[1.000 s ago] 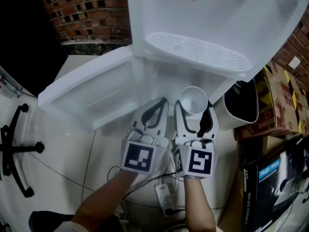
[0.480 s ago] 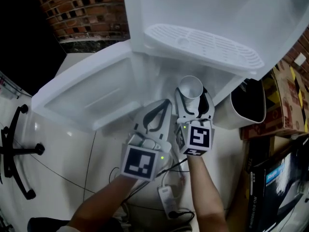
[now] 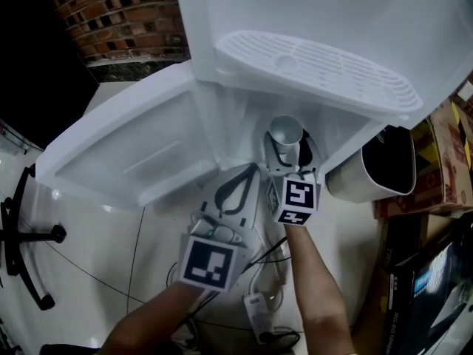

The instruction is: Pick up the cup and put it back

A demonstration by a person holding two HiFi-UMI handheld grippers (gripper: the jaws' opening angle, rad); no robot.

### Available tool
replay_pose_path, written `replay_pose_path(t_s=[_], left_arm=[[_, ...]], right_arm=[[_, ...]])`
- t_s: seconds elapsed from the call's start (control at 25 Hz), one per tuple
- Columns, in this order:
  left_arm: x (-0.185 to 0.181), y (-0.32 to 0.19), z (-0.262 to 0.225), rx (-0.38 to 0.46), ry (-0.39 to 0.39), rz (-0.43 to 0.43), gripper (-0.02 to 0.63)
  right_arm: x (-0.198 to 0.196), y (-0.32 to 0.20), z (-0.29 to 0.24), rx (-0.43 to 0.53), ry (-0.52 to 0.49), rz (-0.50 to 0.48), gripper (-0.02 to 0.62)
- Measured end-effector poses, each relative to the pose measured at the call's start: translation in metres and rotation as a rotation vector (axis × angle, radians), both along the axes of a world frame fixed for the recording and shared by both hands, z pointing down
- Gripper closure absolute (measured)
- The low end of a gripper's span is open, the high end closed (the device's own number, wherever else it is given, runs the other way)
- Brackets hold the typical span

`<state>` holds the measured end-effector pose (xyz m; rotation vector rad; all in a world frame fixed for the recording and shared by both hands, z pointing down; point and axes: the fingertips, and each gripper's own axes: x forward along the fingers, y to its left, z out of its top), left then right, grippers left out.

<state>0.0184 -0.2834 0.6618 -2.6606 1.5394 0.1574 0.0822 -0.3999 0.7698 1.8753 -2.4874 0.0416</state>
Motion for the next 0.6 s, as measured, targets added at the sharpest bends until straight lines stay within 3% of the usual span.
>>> replay_pose_path(t_s=[0.6], left_arm=[[-0.003, -0.001, 0.015, -0.018, -0.019, -0.003, 0.612]], right_arm=[[0.006, -0.017, 0.032, -0.053, 0.013, 0.03, 0.261]])
